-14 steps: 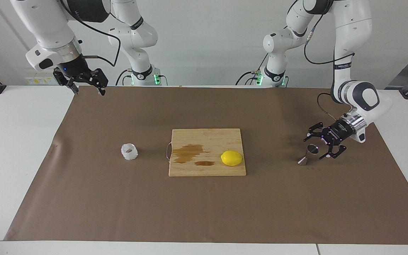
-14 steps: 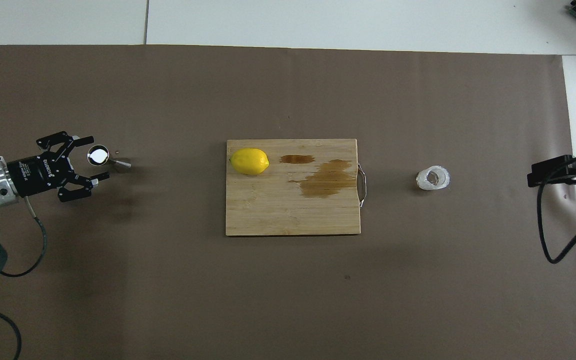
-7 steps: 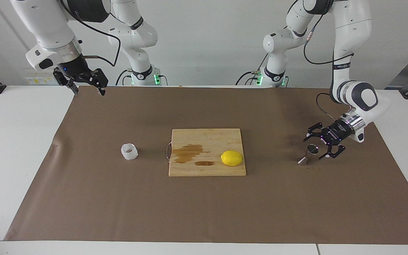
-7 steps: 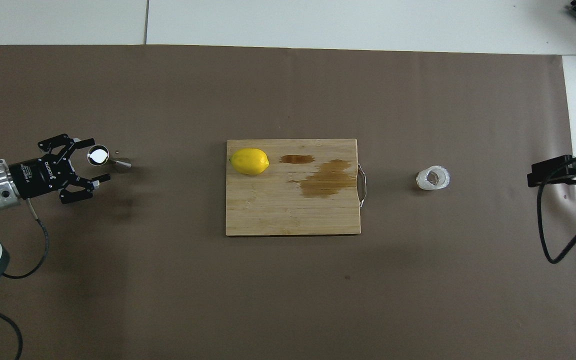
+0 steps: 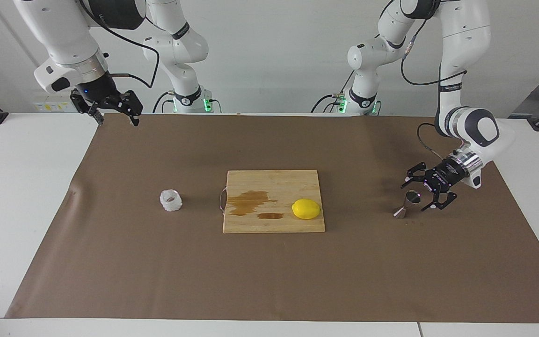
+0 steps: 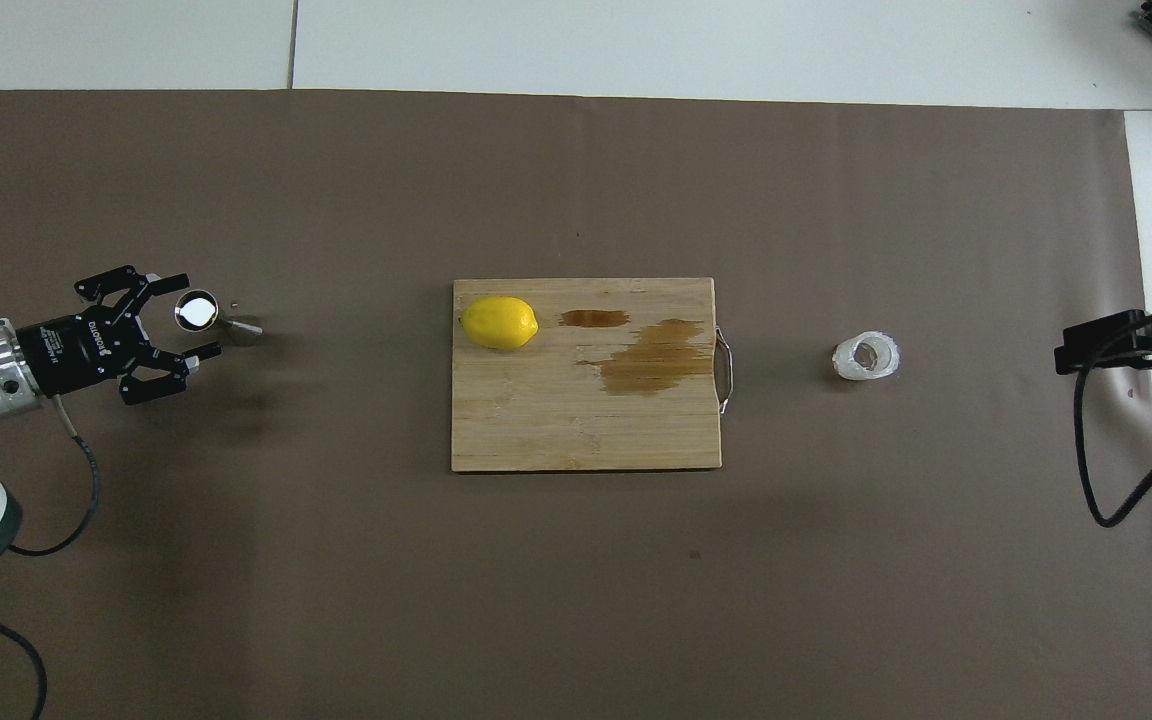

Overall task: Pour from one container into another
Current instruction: 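Close the left gripper around the small silver cup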

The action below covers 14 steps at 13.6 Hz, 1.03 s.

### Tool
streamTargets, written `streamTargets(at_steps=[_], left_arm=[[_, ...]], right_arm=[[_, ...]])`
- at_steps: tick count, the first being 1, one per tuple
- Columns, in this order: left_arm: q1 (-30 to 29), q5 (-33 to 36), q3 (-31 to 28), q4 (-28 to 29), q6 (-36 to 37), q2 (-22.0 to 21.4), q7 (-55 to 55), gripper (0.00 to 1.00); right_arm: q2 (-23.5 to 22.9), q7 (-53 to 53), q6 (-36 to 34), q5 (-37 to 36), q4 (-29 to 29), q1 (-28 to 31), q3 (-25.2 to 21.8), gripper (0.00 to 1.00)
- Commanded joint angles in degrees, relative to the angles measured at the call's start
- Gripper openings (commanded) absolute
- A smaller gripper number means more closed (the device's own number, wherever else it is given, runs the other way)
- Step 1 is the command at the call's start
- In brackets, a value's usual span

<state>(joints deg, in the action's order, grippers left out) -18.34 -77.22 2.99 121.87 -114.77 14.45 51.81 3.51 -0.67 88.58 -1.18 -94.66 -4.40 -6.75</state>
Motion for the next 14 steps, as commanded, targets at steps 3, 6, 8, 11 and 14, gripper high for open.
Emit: streamTargets(at_steps=[3,6,8,11,14], left_arm=[[0.8,-1.4,-0.4,1.1,-0.9,-0.6,-0.3,0.8],[0.7,-1.3,-0.4,1.1,-0.9,-0.6,-0.3,0.74],[0.7,-1.4,-0.4,1.1,-0.9,-0.6,-0.2,0.46],[0.7,-1.4,-0.4,1.1,-0.8,-0.7,0.0,0.0],[0.7,-1.4,-0.4,1.0,-0.6,-0.7,0.4,0.0]], right_arm=[[0.0,1.2,0.0,-0.1,0.0,0.2,-0.1,1.0],[0.0,1.2,0.0,-0.1,0.0,0.2,-0.1,1.0],[0.0,1.2,-0.1,-0.1,0.0,0.2,0.0,1.0],[0.0,1.2,0.0,-0.1,0.0,0.2,-0.1,1.0],[0.0,1.2,-0.1,-0.1,0.0,0.2,-0.1,1.0]])
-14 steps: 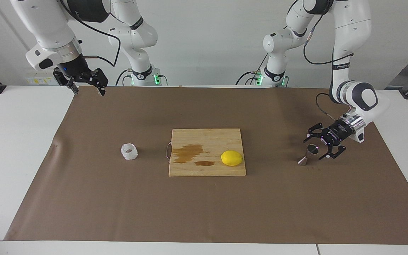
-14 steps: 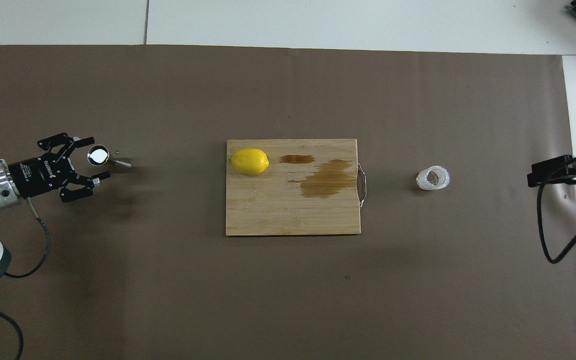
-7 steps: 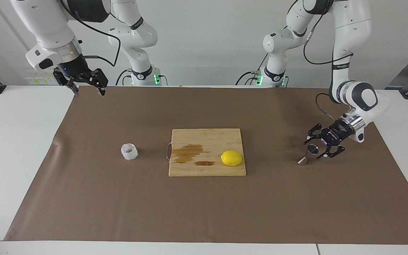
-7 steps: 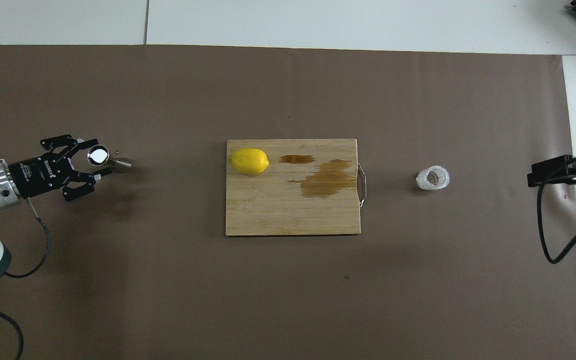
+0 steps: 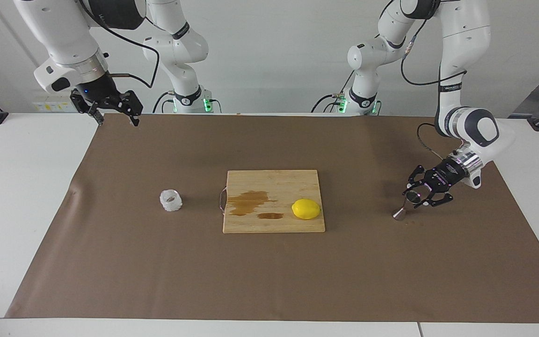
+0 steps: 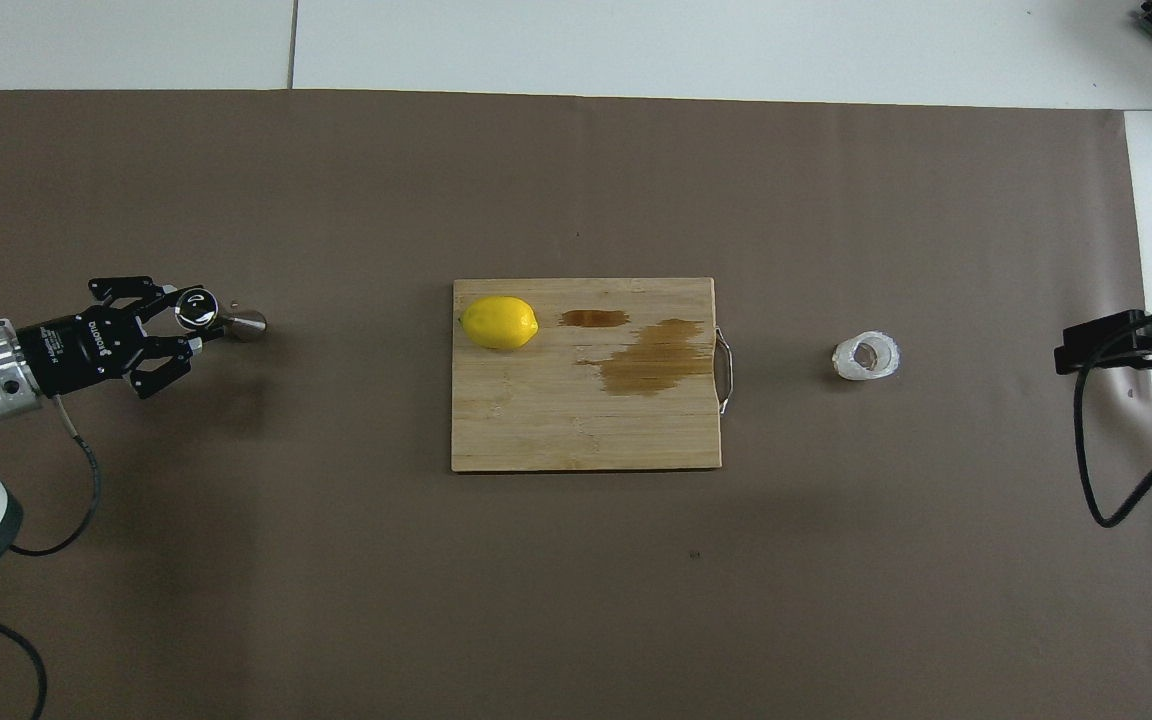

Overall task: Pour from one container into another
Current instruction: 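Close the left gripper around the small silver cup, then lift the silver cup with the left gripper and carry it over the board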

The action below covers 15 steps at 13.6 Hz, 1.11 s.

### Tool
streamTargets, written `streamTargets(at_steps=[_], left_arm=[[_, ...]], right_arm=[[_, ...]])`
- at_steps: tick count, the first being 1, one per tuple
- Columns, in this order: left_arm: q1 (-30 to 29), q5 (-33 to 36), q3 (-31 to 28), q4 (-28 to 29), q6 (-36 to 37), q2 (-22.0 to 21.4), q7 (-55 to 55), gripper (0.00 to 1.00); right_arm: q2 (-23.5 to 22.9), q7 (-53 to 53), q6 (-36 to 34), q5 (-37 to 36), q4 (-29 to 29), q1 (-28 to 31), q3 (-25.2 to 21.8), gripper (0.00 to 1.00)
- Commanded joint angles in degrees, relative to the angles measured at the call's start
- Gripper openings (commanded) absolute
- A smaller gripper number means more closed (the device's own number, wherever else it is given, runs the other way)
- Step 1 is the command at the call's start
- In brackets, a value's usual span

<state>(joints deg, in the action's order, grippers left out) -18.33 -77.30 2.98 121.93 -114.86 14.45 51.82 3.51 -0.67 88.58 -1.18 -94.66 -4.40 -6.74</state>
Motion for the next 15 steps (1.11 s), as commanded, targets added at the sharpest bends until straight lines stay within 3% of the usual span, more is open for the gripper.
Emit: streamTargets(at_steps=[1,6,15], left_arm=[[0.7,-1.2,-0.4,0.8,-0.3,-0.6,0.7,0.0],[2.0,-0.6,-0.4,-1.6,-0.2,-0.7,4.3,0.0],[12.9,-0.6,-0.3,-2.1,-4.2,-6.1,14.4,0.0]], right_arm=[[0.0,1.2,0.0,-0.1,0.0,0.2,-0.1,1.0],[0.0,1.1,-0.1,-0.1,0.0,0.2,-0.1,1.0],[0.0,1.2,-0.1,-0.1,0.0,0.2,-0.1,1.0]])
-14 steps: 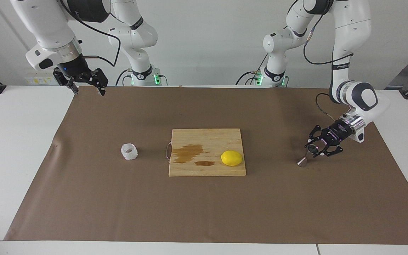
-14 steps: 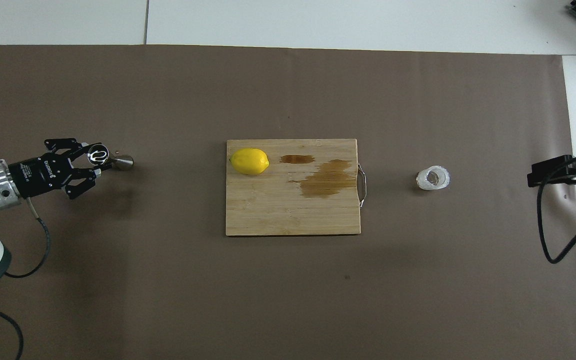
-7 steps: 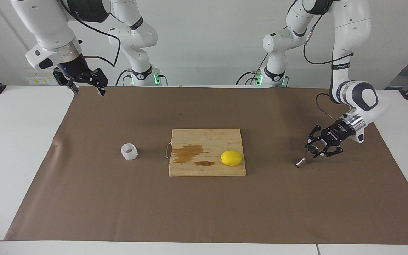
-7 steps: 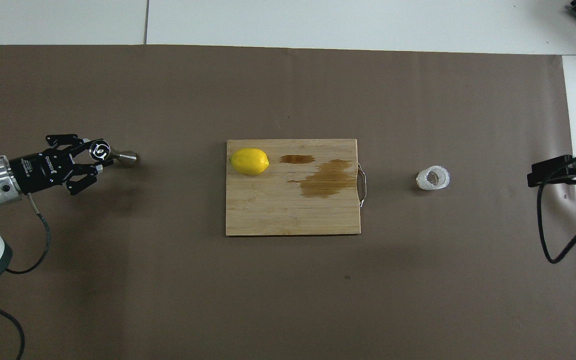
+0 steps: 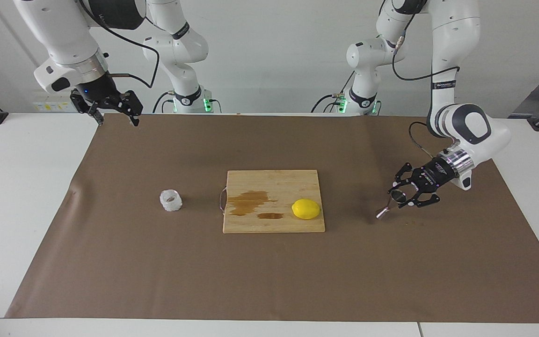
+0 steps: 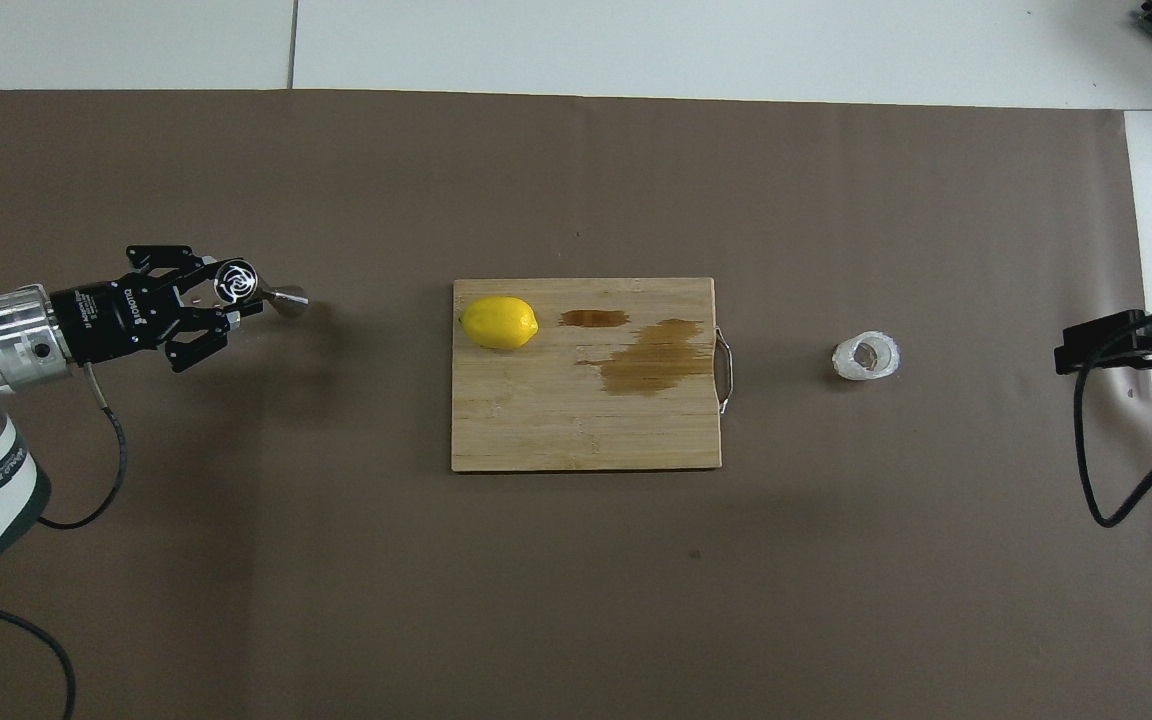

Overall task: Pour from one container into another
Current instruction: 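Lift the silver cup with the left gripper and carry it over the board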

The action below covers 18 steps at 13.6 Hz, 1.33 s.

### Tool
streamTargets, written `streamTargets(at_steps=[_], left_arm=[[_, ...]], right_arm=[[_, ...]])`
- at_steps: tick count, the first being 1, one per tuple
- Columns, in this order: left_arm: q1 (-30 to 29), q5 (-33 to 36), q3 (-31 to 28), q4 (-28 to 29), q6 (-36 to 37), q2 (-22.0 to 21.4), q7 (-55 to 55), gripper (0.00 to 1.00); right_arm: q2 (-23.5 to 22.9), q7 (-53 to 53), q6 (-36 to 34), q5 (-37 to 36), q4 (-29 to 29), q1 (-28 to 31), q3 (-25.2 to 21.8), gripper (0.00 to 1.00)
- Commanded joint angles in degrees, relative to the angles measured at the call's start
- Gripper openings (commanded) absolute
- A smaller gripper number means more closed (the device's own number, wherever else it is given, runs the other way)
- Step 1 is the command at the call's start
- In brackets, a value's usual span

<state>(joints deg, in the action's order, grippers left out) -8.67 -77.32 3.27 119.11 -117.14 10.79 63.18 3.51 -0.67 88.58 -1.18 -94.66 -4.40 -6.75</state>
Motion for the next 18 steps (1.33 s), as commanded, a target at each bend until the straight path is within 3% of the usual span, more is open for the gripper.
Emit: streamTargets(at_steps=[1,10,14,18], left_arm=[[5.2,-0.7,-0.5,0.8,-3.3,-2.7,3.0,0.0],[21.5,-9.4,0.2,0.5,-15.6,-4.0,6.4,0.0],[23.8,-10.3,6.8,-1.5,-27.1,-3.6,10.6,0.0],[31.2,-16.2,8.0,-1.9,-38.8,-3.0,11.1,0.0]], right_arm=[[0.0,1.2,0.0,-0.1,0.0,0.1,-0.1,1.0],[0.0,1.2,-0.1,-0.1,0.0,0.2,0.0,1.0],[0.0,1.2,0.0,-0.1,0.0,0.2,-0.1,1.0],[0.0,1.2,0.0,-0.1,0.0,0.2,-0.1,1.0]])
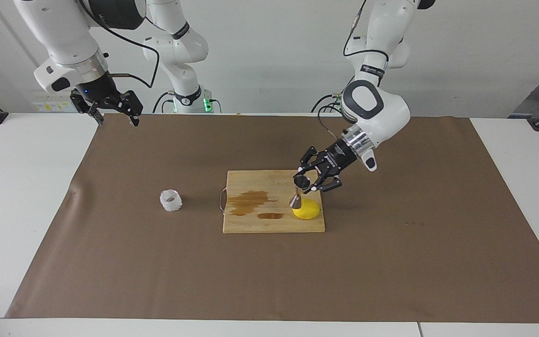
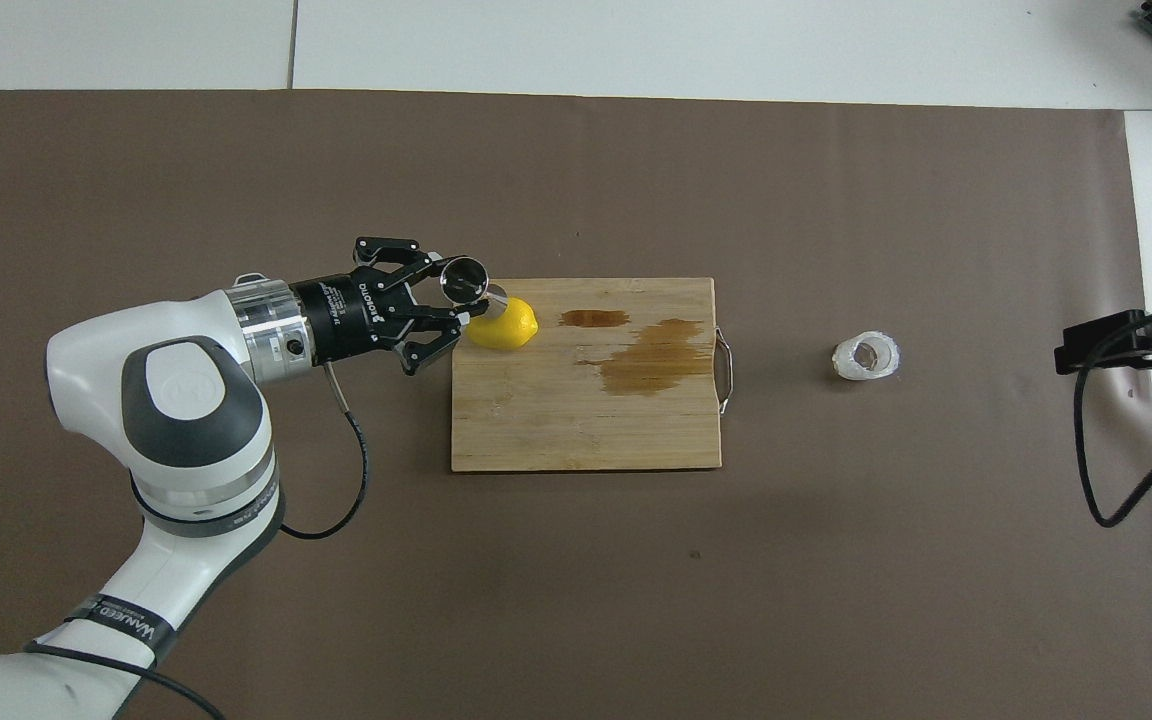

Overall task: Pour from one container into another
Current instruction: 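Lift the silver cup with the left gripper and carry it over the board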

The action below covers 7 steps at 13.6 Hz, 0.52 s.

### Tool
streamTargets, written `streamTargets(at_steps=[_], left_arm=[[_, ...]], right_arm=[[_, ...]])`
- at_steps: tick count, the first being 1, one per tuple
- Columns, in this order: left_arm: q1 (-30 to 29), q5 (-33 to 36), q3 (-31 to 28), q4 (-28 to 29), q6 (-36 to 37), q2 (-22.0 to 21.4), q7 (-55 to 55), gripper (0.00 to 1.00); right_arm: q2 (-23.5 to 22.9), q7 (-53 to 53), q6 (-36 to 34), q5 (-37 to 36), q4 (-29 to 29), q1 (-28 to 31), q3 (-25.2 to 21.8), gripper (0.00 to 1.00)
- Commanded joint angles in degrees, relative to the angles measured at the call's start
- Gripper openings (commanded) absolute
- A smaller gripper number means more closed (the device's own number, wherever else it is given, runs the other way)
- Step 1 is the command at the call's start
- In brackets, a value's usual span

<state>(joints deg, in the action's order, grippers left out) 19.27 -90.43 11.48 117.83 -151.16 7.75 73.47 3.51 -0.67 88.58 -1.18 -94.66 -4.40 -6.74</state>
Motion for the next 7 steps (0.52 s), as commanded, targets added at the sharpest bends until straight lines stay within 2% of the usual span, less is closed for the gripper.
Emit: streamTargets(at_steps=[1,4,7], left_arm=[[4.8,-4.7,-0.1,-0.7,-7.7,0.2,0.7,0.0],[8.9,-10.8,0.2,-1.2,-10.9,2.2,0.4,0.0],[10.3,-12.0,3.4,-6.0,-15.0,6.8,0.4,0.0]], right_arm=[[0.0,1.1,-0.1,-0.1,0.0,0.2,-0.1,1.0],[0.0,1.2,0.0,-0.1,0.0,0.1,-0.1,1.0],[0.0,1.2,0.0,-0.1,0.0,0.2,-0.1,1.0]])
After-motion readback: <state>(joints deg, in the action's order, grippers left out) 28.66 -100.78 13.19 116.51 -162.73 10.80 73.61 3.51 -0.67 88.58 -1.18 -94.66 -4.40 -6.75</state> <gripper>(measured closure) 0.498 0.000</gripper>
